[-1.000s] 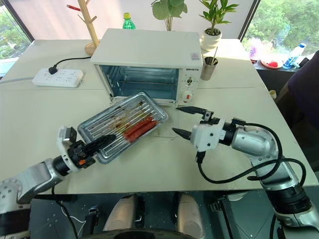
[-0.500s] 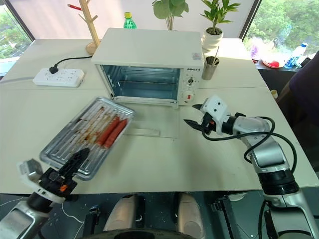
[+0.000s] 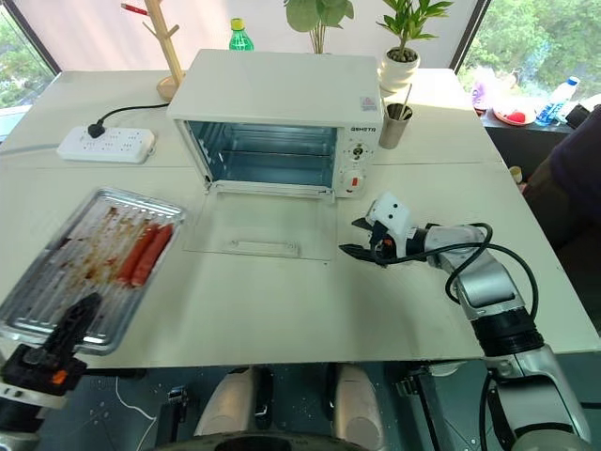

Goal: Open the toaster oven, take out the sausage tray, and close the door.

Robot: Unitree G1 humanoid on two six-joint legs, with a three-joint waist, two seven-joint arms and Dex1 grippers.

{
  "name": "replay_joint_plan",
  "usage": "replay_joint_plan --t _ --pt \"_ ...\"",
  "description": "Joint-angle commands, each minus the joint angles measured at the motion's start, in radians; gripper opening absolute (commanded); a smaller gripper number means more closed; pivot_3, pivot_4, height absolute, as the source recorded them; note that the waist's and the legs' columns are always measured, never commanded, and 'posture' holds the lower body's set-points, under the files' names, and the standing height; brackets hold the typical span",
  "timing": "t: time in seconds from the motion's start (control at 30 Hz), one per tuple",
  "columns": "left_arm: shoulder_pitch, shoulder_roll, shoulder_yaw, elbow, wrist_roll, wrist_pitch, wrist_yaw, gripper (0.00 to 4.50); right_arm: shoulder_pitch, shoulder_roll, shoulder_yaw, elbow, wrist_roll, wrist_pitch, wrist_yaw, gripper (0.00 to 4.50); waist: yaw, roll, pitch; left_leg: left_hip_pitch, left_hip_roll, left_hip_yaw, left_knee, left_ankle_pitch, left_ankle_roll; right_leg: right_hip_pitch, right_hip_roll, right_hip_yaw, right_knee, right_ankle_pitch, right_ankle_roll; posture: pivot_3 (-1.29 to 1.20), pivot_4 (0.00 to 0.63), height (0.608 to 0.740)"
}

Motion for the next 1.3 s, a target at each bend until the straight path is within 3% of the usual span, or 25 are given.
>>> replay_joint_plan --t 0.03,0.33,0.6,1.03,1.3 --pt "-0.013 0.028 0.095 0.046 -0.019 0.051 -0.044 0.0 -0.027 0.023 0.001 -0.003 0.002 0.013 -0.003 3.13 0.001 0.0 0.0 0.0 0.0 0.0 0.0 0.0 0.0 0.0 0.0 0.0 0.0 0.0 0.0 0.0 0.15 0.717" --pt "-0.113 0.064 0.185 0.15 -0.019 0.161 -0.026 0.0 -0.06 0.092 -0.015 -0.023 0.02 0.063 -0.039 3.13 0.001 0.0 0.0 0.0 0.002 0.0 0.0 0.0 0.0 0.0 0.0 0.0 0.0 0.002 -0.004 0.0 0.15 0.717" --pt "-0.152 0.085 0.167 0.193 -0.019 0.225 -0.013 0.0 -0.161 0.132 -0.114 -0.039 0.092 0.125 -0.106 3.13 -0.002 0.001 0.0 0.0 0.003 0.001 0.0 0.0 0.0 -0.001 0.0 0.0 0.001 0.003 -0.004 0.0 0.15 0.717" --pt "-0.227 0.228 0.089 0.364 -0.019 0.366 -0.076 0.0 -0.075 0.066 -0.137 -0.202 0.158 0.192 -0.059 3.13 0.001 0.001 0.0 0.0 0.003 0.001 -0.001 0.0 0.0 -0.001 -0.001 -0.001 0.001 0.003 -0.004 0.0 0.15 0.717" --pt "-0.29 0.239 0.074 0.379 -0.019 0.363 -0.054 0.0 -0.047 0.045 -0.134 -0.21 0.137 0.22 -0.107 3.13 0.001 0.0 0.0 0.0 0.003 0.001 -0.001 0.0 0.0 -0.001 -0.001 0.0 0.001 0.003 -0.004 0.0 0.15 0.717"
